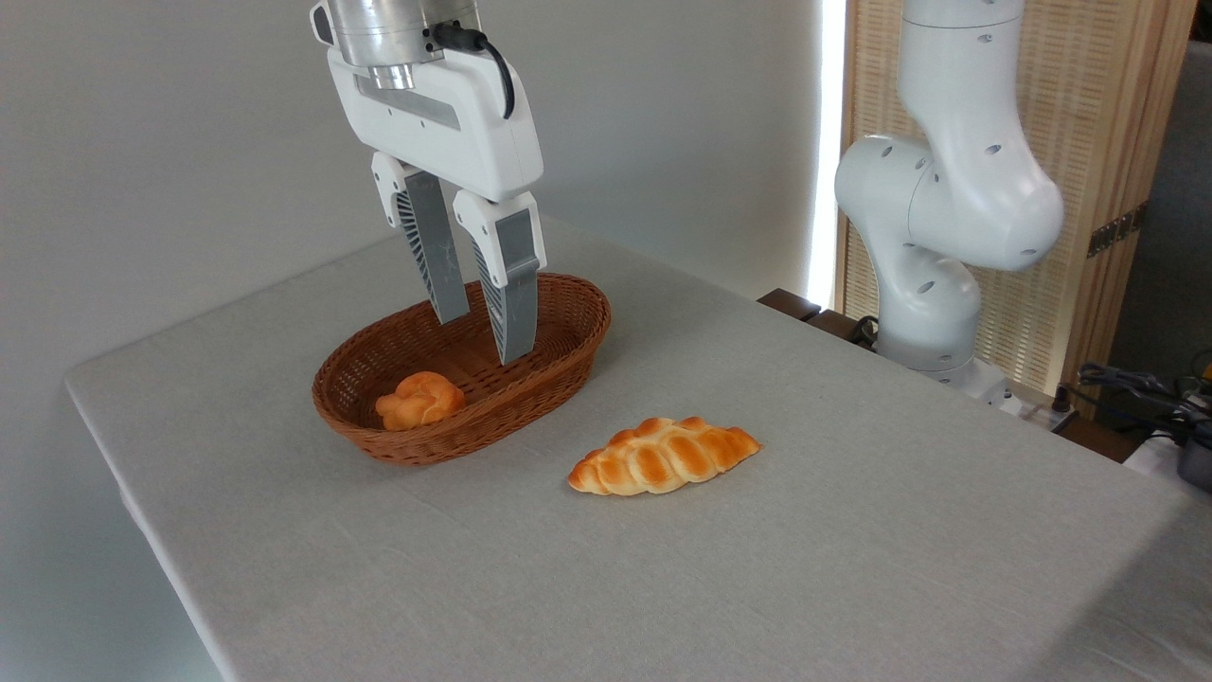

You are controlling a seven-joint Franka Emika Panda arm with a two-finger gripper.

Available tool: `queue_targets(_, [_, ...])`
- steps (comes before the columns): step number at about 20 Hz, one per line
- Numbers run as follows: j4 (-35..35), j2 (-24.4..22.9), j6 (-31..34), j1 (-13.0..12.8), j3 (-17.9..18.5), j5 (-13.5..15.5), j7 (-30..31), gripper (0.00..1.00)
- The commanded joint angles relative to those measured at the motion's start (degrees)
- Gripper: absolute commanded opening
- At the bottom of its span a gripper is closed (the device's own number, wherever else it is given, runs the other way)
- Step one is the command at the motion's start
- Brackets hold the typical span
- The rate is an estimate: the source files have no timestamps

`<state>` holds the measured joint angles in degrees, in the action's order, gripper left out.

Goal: Put bread into the basket
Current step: 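Raise the open gripper from above the basket and move toward the braided roll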

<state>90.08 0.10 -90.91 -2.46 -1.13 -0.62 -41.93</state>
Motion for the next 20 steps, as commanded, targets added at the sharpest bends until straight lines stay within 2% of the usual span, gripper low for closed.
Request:
queue_targets(1, [-1.4,0.3,1.4,-0.2,0.5,0.0,0.5,1.0])
queue_targets(12, [-1.3,0.3,1.4,-0.2,0.4,0.0,0.6,1.0])
queue_targets(20, [0.6,-1.8,1.4,-0.2,0.6,0.0,0.2,1.0])
